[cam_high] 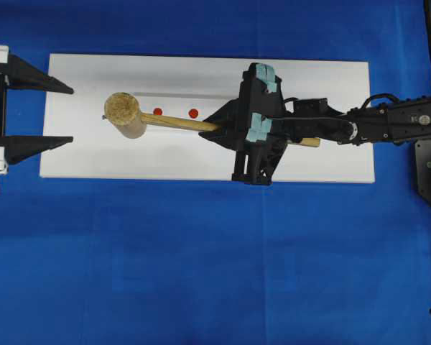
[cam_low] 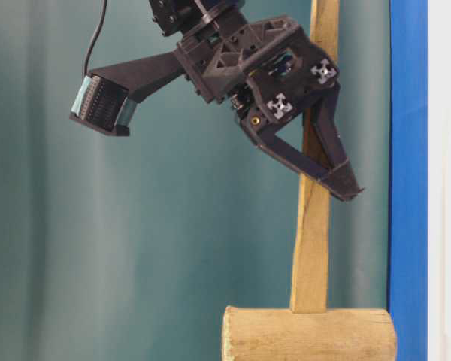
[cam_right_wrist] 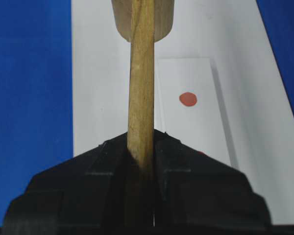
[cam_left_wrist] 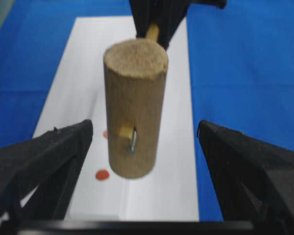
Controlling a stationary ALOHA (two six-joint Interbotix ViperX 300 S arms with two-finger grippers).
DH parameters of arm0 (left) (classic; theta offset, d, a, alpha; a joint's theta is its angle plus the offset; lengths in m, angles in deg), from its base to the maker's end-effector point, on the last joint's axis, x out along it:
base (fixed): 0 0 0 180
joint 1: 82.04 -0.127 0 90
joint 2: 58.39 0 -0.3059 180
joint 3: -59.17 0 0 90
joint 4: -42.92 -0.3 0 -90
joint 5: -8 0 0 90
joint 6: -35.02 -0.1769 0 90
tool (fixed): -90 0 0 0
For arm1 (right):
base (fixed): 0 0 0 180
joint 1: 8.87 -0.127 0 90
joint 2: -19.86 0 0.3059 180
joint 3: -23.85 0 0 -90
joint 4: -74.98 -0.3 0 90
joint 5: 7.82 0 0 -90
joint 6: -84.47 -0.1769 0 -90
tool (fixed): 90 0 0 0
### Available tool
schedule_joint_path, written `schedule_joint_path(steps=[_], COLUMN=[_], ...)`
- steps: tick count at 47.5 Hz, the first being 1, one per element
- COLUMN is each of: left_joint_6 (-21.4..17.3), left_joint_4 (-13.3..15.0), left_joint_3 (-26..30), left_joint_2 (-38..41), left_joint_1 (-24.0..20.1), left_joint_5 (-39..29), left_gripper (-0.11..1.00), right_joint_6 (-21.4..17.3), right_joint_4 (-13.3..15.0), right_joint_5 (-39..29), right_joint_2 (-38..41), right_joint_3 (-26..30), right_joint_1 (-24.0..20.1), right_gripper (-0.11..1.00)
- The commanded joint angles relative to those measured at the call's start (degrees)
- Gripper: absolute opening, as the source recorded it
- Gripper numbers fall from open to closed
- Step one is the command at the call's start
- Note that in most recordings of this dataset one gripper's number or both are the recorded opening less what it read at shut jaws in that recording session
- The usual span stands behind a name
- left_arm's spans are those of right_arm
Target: Hit the mark with a hammer.
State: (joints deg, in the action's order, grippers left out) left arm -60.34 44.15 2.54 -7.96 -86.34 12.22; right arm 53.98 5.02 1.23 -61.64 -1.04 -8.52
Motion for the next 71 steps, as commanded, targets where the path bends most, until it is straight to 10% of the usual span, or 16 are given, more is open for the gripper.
schedule_joint_path(steps=[1, 51, 63, 71], left_joint_6=[0.09, 0.18, 1.67, 1.93], left_joint_4=[0.0, 0.26, 0.26, 0.26], left_joint_3=[0.62, 11.25, 10.99, 10.9], left_joint_2=[2.2, 27.42, 27.51, 27.6], left_joint_1=[-0.44, -0.7, -0.79, -0.79], left_joint_5=[3.25, 16.44, 15.73, 15.38], left_gripper=[0.86, 0.92, 0.45, 0.45], right_joint_6=[0.09, 0.18, 0.53, 0.53], right_joint_4=[0.44, 0.62, 0.79, 1.05], right_joint_5=[0.26, 0.18, -1.05, -2.02], right_joint_2=[-0.88, -0.97, -0.97, -0.97], right_joint_3=[1.67, 1.49, 1.58, 1.67], right_joint_1=[-0.18, -0.18, -0.18, -0.18], right_gripper=[0.02, 0.02, 0.02, 0.02])
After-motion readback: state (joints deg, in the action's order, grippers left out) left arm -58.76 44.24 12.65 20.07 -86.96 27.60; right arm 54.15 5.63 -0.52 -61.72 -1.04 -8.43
